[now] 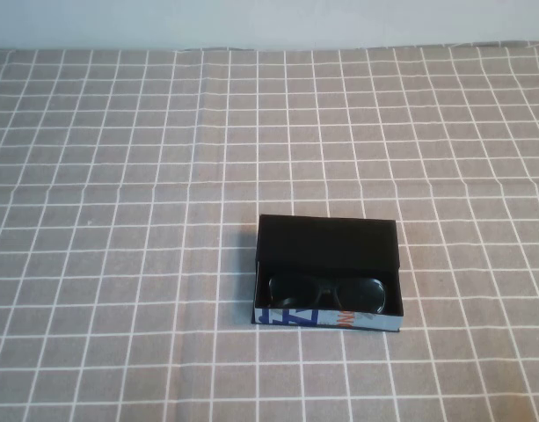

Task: Take glasses out of glasses case

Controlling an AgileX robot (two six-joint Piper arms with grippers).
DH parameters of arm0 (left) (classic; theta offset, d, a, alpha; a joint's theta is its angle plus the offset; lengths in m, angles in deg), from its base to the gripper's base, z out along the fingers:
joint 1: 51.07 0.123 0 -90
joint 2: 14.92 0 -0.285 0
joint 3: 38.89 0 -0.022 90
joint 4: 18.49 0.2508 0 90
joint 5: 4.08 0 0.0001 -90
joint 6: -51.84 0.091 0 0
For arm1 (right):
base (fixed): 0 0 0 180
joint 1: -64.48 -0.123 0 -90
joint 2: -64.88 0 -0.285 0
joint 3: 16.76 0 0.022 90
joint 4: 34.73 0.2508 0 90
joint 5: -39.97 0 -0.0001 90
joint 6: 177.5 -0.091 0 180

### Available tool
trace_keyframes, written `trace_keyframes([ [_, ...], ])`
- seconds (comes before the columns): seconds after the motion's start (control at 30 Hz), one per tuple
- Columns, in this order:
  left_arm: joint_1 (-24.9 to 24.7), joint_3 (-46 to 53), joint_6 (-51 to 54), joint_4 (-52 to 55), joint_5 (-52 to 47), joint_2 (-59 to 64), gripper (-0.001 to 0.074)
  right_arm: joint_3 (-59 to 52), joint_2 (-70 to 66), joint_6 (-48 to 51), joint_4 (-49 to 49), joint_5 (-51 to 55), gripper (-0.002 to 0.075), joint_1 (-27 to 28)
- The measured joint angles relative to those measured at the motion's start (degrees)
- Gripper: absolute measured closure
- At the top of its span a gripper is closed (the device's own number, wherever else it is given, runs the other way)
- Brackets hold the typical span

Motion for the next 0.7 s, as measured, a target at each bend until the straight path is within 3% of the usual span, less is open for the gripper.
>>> trace_keyframes([
  [0.7,0.0,0.0,0.0,0.0,0.0,0.0,0.0739,0.0,0.0,0.0,1.1,0.0,0.0743,0.0],
])
